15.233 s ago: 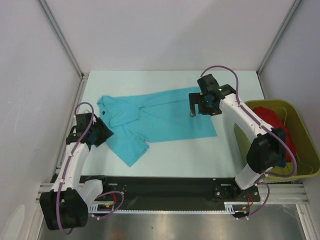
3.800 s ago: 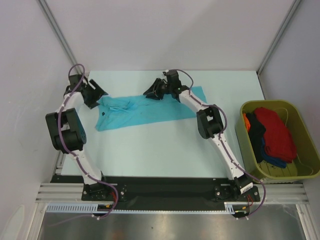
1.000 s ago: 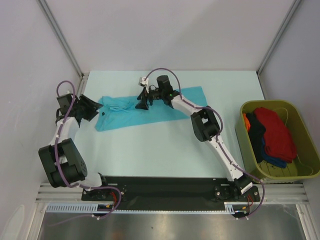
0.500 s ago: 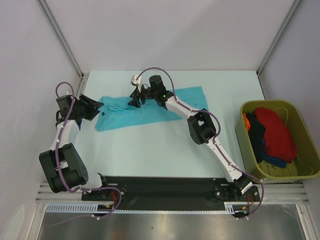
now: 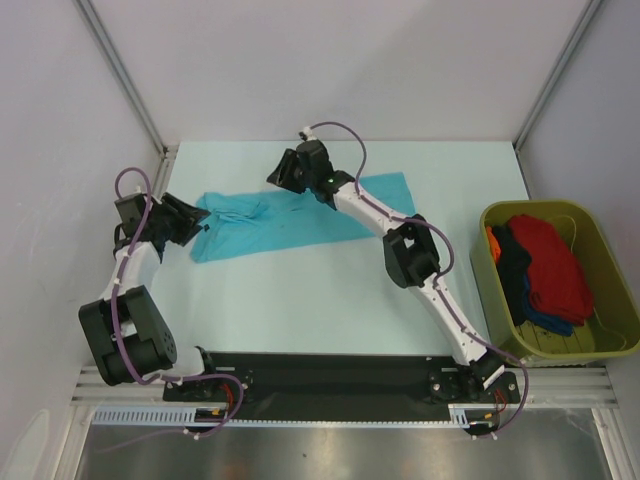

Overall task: Fold and stack the t-shirts
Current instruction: Fold the tshirt

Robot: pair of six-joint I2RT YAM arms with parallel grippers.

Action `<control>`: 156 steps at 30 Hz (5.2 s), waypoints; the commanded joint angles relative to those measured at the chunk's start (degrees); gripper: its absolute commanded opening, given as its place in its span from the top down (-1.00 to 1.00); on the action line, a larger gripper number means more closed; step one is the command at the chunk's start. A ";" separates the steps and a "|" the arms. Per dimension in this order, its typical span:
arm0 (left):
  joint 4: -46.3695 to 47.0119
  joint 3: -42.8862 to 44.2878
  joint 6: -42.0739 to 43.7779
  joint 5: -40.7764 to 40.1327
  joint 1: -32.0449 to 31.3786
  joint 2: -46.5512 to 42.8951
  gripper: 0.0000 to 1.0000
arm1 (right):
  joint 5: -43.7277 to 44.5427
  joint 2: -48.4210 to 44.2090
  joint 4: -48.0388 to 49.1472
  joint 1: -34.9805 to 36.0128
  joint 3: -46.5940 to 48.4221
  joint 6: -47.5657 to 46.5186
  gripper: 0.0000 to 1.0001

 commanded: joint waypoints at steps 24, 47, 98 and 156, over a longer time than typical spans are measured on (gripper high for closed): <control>1.24 -3.97 -0.86 1.74 -0.12 -7.08 -0.14 | 12.67 1.10 -7.72 5.49 -3.23 39.34 -0.04; 1.33 -2.92 0.02 2.01 -0.12 -4.54 -0.15 | 12.85 3.39 -1.67 5.75 -1.47 40.48 0.73; -17.30 13.17 11.81 -11.09 -2.06 23.76 -0.11 | -3.94 -27.01 -12.21 -10.51 -29.32 -18.57 -0.10; -15.89 45.42 27.61 -5.90 -8.47 43.19 -0.01 | -19.94 -8.65 18.29 -7.26 -20.18 6.73 0.05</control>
